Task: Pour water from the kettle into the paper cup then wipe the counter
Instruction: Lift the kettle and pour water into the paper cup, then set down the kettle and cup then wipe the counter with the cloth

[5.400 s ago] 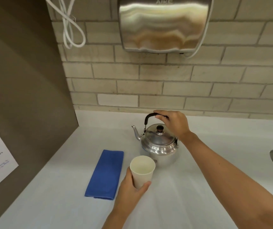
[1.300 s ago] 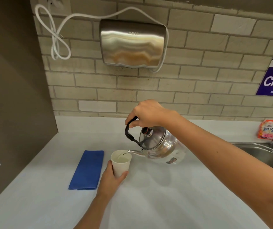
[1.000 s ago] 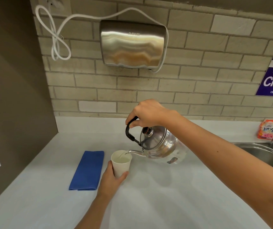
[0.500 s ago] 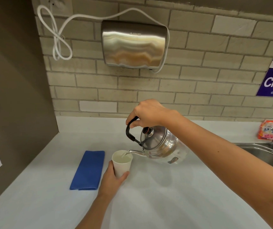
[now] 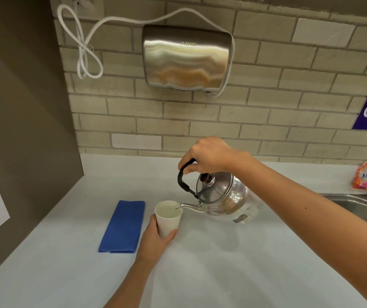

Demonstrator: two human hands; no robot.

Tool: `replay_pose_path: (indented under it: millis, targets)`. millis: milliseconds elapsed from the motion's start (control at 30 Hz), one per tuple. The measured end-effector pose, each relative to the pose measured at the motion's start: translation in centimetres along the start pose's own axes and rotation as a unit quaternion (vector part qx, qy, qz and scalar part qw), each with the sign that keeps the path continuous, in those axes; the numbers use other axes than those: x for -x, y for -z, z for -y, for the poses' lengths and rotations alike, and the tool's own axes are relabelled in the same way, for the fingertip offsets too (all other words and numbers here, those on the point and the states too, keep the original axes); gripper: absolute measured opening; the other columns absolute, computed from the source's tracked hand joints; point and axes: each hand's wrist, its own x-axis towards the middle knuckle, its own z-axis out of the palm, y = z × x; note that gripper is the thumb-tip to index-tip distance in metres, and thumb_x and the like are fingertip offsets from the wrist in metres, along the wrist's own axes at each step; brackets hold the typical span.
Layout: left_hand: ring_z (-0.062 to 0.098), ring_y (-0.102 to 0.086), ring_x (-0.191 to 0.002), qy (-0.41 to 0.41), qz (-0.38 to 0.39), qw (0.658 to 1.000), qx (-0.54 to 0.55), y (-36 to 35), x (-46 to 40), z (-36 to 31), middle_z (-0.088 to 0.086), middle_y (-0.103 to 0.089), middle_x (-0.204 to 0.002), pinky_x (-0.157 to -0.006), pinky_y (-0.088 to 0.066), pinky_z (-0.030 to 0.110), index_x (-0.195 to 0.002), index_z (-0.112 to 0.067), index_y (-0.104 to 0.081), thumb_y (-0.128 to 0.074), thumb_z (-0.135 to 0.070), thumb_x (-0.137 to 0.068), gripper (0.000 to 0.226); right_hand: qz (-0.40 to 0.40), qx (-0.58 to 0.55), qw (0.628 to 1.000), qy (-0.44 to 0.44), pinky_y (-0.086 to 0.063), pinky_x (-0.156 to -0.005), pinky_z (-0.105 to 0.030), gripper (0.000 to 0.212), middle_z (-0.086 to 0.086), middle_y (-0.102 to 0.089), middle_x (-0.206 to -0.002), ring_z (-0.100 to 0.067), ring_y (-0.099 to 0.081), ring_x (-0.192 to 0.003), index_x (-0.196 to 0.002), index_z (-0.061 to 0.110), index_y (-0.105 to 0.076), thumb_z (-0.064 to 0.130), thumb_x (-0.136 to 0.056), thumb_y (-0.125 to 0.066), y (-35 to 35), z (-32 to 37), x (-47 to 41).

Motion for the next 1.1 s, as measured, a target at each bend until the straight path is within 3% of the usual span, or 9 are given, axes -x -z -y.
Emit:
replay_pose_path:
  millis: [133,200,300,400,500,633,867,1100]
  targets:
    - [0.010,-0.051,-0.100,-0.005,-0.003,1.000,0.005,0.0,0.0,0.0,-0.012,-0.050,-0.112,-0.083,-0.043,0.024,-0.126,-0.028,-0.036,-0.077,-0.036,-0.071,0.070,-0.012,-0.046,0.998,-0.029,-0.028,-0.047,-0.024,0.021,0.019,-0.064,-0.068,-0.003,-0.044,-0.059,-0.104,0.044,-0.065,0.045,-0.084,-0.060,-0.7,-1.0,0.6]
    - [0.010,-0.051,-0.100,-0.004,-0.003,1.000,0.002,0.1,0.1,0.0,-0.012,-0.050,-0.112,-0.084,-0.043,0.025,-0.126,-0.027,-0.036,-0.076,-0.037,-0.070,0.069,-0.016,-0.069,0.996,-0.046,-0.029,-0.048,-0.022,0.022,0.018,-0.071,-0.081,-0.002,-0.046,-0.058,-0.105,0.046,-0.064,0.047,-0.084,-0.059,-1.0,-1.7,0.9]
    - [0.010,-0.052,-0.101,-0.003,0.000,1.000,0.005,0.1,0.1,0.0,-0.013,-0.052,-0.112,-0.083,-0.043,0.024,-0.123,-0.030,-0.037,-0.076,-0.039,-0.069,0.067,-0.028,-0.129,0.987,-0.086,-0.038,-0.058,-0.021,0.021,0.020,-0.071,-0.099,-0.004,-0.056,-0.077,-0.103,0.050,-0.062,0.050,-0.082,-0.059,-1.2,-3.4,1.3]
    - [0.009,-0.054,-0.104,0.004,0.003,1.000,0.014,0.1,0.1,0.0,-0.014,-0.054,-0.112,-0.085,-0.044,0.024,-0.121,-0.035,-0.037,-0.076,-0.043,-0.068,0.067,-0.054,-0.217,0.966,-0.131,-0.044,-0.068,-0.027,0.019,0.021,-0.070,-0.100,-0.007,-0.058,-0.084,-0.100,0.052,-0.063,0.050,-0.081,-0.061,-1.4,-5.6,1.0]
    - [0.007,-0.054,-0.104,0.005,0.002,1.000,0.011,0.2,0.2,-0.1,-0.017,-0.053,-0.112,-0.084,-0.043,0.021,-0.118,-0.040,-0.035,-0.076,-0.044,-0.067,0.066,-0.097,-0.261,0.947,-0.163,-0.038,-0.066,-0.021,0.018,0.026,-0.064,-0.101,-0.001,-0.053,-0.085,-0.099,0.051,-0.064,0.047,-0.081,-0.063,-2.5,-7.1,-0.1]
    - [0.010,-0.054,-0.106,0.016,-0.003,1.000,-0.004,0.1,0.1,0.1,-0.011,-0.054,-0.116,-0.088,-0.048,0.027,-0.126,-0.031,-0.037,-0.076,-0.045,-0.067,0.072,-0.142,-0.308,0.924,-0.175,-0.047,-0.079,-0.028,0.019,0.016,-0.070,-0.107,-0.006,-0.061,-0.092,-0.100,0.045,-0.067,0.043,-0.081,-0.065,-5.8,-7.3,-2.5]
    - [0.008,-0.055,-0.110,0.021,0.004,1.000,0.021,-0.1,0.0,0.6,-0.011,-0.056,-0.121,-0.094,-0.050,0.030,-0.129,-0.035,-0.036,-0.075,-0.048,-0.065,0.076,-0.141,-0.399,0.888,-0.181,-0.049,-0.093,-0.038,0.022,0.005,-0.072,-0.108,-0.016,-0.064,-0.098,-0.106,0.030,-0.069,0.031,-0.084,-0.065,-12.1,-6.8,-7.3]
    - [0.007,-0.055,-0.109,0.021,0.001,1.000,0.021,0.0,0.2,0.3,-0.011,-0.057,-0.119,-0.092,-0.050,0.027,-0.125,-0.034,-0.039,-0.077,-0.045,-0.065,0.073,-0.110,-0.442,0.870,-0.186,-0.045,-0.090,-0.028,0.020,0.009,-0.070,-0.110,-0.011,-0.062,-0.102,-0.104,0.032,-0.069,0.033,-0.084,-0.065,-15.6,-6.5,-10.0]
